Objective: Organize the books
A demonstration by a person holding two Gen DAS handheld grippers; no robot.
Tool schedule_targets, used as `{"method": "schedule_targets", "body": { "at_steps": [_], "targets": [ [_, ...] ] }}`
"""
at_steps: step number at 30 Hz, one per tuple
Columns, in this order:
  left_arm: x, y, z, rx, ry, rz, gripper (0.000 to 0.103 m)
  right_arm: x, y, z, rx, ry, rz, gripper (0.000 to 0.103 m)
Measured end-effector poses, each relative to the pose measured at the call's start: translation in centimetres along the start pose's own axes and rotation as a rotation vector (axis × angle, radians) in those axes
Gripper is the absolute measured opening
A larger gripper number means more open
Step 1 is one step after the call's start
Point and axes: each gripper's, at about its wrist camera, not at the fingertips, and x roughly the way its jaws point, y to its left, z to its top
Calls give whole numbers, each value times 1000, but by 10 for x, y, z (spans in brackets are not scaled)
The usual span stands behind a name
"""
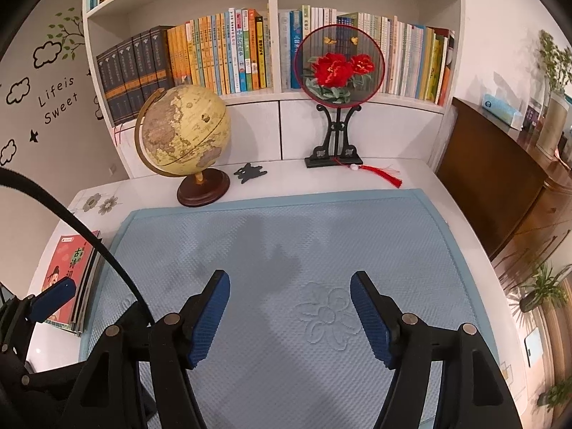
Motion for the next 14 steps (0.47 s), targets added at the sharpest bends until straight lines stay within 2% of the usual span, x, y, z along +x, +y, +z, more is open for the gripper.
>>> {"method": "schedule_targets", "body": {
  "at_steps": [6,10,14],
  "targets": [
    [3,3,-1,-17,13,10,83,1,-1,0,-2,1,-1,68],
    [2,5,-1,-9,-7,59,86,1,-1,-1,-3,1,0,69],
    [-2,5,-1,-4,-26,53,86,-1,-2,-1,-1,-4,1,69]
  ]
}}
